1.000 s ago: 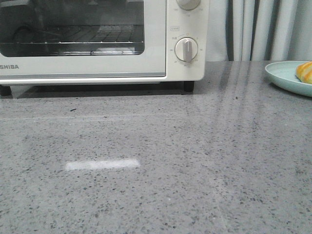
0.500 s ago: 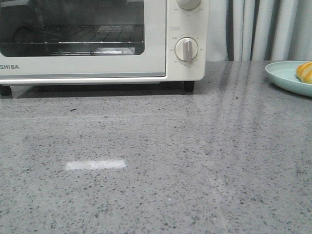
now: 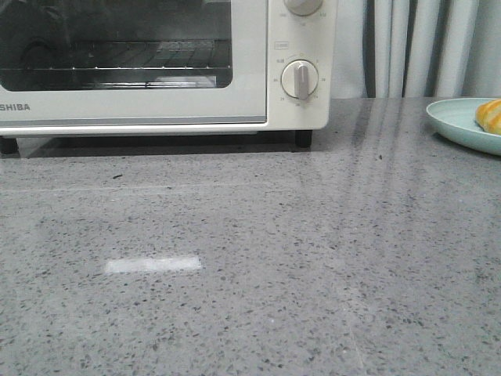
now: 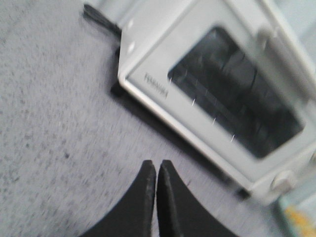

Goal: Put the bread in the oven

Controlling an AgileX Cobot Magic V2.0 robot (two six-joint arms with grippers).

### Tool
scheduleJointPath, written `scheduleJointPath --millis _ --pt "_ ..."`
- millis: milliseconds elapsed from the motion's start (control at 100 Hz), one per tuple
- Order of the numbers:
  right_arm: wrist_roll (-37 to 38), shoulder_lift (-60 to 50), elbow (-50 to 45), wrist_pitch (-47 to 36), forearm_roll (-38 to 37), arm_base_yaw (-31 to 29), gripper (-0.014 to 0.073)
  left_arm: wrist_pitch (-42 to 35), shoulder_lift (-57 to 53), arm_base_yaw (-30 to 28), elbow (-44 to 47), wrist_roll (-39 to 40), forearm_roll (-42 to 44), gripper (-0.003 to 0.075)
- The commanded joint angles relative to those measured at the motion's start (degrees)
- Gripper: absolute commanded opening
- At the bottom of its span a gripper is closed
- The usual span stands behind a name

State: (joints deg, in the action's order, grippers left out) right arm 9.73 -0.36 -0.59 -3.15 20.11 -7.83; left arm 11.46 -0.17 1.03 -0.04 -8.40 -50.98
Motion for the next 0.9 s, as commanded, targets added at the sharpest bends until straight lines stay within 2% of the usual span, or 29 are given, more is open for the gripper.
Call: scheduleJointPath --millis 0,70,120,180,240,320,460,630,780,890 --pt "0.1 -1.3 -0.5 -2.8 5.2 0.1 -0.0062 -7.5 -1.7 -0.1 1.4 0.5 -8.5 -0.0021" --pt "0.1 -1.3 1.4 -3.2 8.6 0.1 -0.0062 -9.2 -1.7 -0.1 0.2 0.2 -14.0 -0.0021" --pt "0.1 -1.3 4.0 -2.5 8.6 0.2 -0.0062 -7.4 -1.7 0.4 -2.9 -3.4 -12.2 -0.0021" --pt "0.1 -0.6 8.6 0.4 7.5 0.6 -0.0062 -2.7 -0.8 1.0 -9.1 -14.3 -7.5 -0.0022" --pt "-1.1 1.5 13.4 5.5 3.3 1.5 -0.0062 2.0 2.1 1.4 -15.2 -24.5 -4.2 -0.0021" --pt "-5.6 6.2 20.6 11.5 -3.1 3.3 -0.0062 3.5 8.5 1.3 -22.9 -31.5 -4.0 -0.0021" --pt "-13.9 15.9 28.9 14.6 -6.4 6.7 -0.0062 4.4 23.9 1.9 -33.2 -33.0 -4.2 -0.0021" --pt "-13.9 23.4 33.0 14.5 -6.4 8.7 -0.0062 -1.8 36.5 9.8 -41.1 -34.1 -4.9 -0.0021" --pt "-13.9 24.1 33.1 15.0 -6.4 9.5 -0.0062 -2.3 47.4 16.6 -47.3 -41.5 -4.9 -0.0021" --pt "-13.9 24.1 33.1 15.1 -6.4 9.5 -0.0062 -3.1 54.3 20.1 -51.3 -43.4 -4.9 -0.0021"
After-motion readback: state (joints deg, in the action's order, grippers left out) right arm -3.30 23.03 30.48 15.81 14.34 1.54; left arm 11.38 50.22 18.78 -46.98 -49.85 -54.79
